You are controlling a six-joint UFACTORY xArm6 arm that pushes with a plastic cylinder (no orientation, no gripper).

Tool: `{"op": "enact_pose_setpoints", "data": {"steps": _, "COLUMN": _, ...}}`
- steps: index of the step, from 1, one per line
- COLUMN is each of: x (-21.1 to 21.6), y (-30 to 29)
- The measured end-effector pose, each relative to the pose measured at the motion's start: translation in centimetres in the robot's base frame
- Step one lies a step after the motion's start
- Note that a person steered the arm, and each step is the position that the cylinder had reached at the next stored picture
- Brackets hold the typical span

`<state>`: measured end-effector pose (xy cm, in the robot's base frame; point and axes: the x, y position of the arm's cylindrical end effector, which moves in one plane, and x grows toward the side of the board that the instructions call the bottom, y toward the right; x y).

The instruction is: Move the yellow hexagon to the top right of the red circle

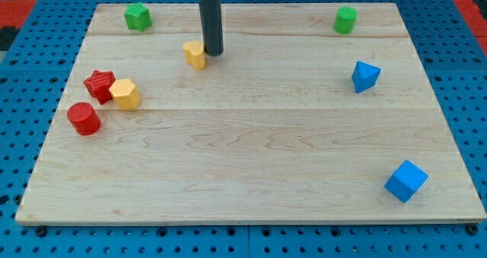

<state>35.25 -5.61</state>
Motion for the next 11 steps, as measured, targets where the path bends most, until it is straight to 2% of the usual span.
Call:
{"op": "enact_pose_setpoints", "data": {"steps": 1, "x": 5.7, "y": -4.4}}
{"op": "enact_pose_setpoints", "data": {"steps": 2, "x": 2.0, "y": -0.2}}
{"op": "enact_pose_setpoints", "data": {"steps": 3, "x": -0.1, "y": 9.7}}
{"op": "enact_pose_setpoints", "data": {"steps": 4, "x": -2.4, "y": 2.8}}
{"op": "enact_pose_setpoints", "data": {"steps": 5, "x": 3.0, "y": -5.0}}
{"op": "enact_pose_setpoints", "data": {"steps": 6, "x": 3.0, "y": -2.2}}
{"op": "enact_pose_setpoints", "data": {"steps": 7, "x": 0.0, "y": 5.4}}
{"op": "enact_pose_setpoints", "data": {"steps": 8, "x": -2.3, "y": -0.9}}
{"op": "enact_pose_setpoints", "data": {"steps": 9, "x": 3.6, "y": -8.1}}
{"op": "enact_pose_setpoints", "data": {"steps": 10, "x": 4.7, "y": -10.9}}
{"op": "enact_pose_setpoints", "data": {"steps": 11, "x": 2.4, "y": -2.0}}
